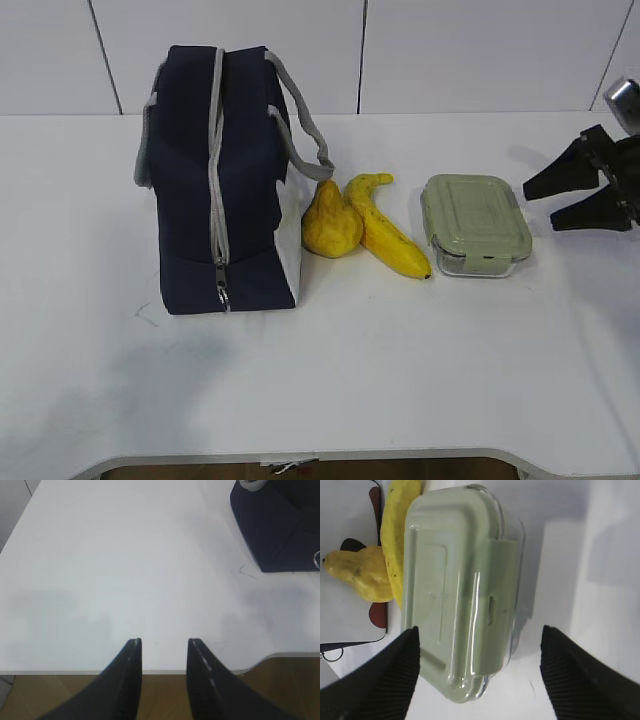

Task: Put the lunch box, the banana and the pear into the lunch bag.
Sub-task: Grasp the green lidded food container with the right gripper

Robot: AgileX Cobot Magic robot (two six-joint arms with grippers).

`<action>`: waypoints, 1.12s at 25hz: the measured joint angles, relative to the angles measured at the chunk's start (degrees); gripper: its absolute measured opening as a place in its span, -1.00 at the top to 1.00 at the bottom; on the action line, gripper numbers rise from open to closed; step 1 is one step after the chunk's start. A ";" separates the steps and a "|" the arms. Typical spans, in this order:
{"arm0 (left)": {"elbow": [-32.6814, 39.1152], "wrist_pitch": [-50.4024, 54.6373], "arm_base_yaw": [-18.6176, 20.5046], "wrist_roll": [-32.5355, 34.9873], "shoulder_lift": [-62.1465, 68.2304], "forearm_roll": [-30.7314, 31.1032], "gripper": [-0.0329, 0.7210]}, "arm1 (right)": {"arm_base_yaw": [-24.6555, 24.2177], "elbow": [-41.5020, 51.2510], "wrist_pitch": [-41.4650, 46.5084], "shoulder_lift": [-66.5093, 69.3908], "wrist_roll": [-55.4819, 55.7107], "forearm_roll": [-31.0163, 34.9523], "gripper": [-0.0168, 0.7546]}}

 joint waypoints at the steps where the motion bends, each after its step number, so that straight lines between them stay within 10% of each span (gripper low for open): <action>1: 0.00 0.00 0.00 0.00 0.00 0.00 0.28 | 0.29 -0.18 -0.12 0.66 0.00 0.24 -0.58; 28: 0.00 0.00 0.00 0.00 0.00 0.00 0.28 | 2.77 -1.54 -0.59 7.59 -5.73 8.10 -0.58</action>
